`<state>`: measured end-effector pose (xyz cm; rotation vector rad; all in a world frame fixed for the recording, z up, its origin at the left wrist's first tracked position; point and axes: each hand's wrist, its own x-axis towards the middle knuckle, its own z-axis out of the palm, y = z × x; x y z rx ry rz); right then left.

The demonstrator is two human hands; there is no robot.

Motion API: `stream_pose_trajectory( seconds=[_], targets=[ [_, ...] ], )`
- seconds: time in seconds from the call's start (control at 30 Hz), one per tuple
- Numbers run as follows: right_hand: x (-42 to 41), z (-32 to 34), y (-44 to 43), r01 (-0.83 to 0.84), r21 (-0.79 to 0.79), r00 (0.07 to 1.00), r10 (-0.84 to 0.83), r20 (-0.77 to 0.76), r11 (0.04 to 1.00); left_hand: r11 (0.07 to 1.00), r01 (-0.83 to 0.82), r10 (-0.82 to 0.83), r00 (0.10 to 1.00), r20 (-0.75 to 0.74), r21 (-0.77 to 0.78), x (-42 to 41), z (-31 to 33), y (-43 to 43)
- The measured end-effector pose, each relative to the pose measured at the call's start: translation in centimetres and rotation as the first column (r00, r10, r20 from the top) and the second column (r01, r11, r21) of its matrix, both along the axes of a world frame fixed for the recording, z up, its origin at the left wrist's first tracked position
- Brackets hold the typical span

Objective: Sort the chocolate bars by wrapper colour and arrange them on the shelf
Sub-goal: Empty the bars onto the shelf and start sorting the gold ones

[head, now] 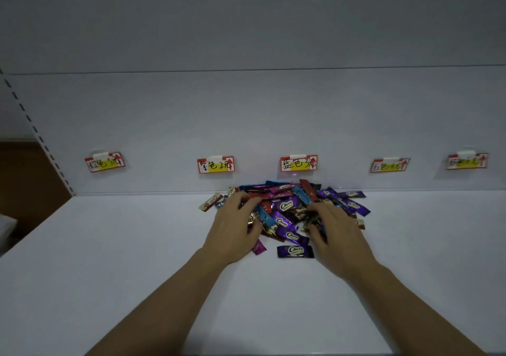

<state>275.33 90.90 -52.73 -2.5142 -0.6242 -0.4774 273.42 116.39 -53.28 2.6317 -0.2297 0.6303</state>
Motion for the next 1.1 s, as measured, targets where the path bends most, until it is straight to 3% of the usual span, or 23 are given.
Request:
stream_pose_trajectory(
  seconds=[0.43,0.63,0.73,0.83,1.0,1.1],
  targets=[
    [1.0,-0.2,0.7,-0.015,-0.045,1.0,0.015,-0.002,0.999,0.992,-0.124,0.121,0.99,-0.073,-0.03,0.1,0.1,0.6],
    [1.4,-0.2,0.5,-0.035,-0.035,0.999,0.035,0.015,0.999,0.968,-0.138,0.142,0.99,0.007,-0.211,-0.2,0.5,1.2],
    [1.0,-0.3,0.5,-0.034,-0.03,0.996,0.037,0.087,0.999,0.942,-0.263,0.27,0.963,0.008,-0.209,-0.6,0.2,3.7],
    [-0.1,-0.2,1.1,-0.017,0.024,0.995,0.014,0.1,1.0,0.895,-0.43,0.419,0.901,-0.113,-0.114,-0.4,-0.3,5.9],
    [-0.2,2.5,4.9,-0.282,-0.093,0.944,0.293,0.151,0.955,0.909,-0.415,0.413,0.89,-0.192,0.032,-0.5,-0.2,5.5],
    [1.3,4.4,8.9,-0.387,-0.21,0.906,0.412,0.095,0.898,0.893,-0.447,0.449,0.877,-0.172,0.049,-0.2,0.4,6.4]
  ],
)
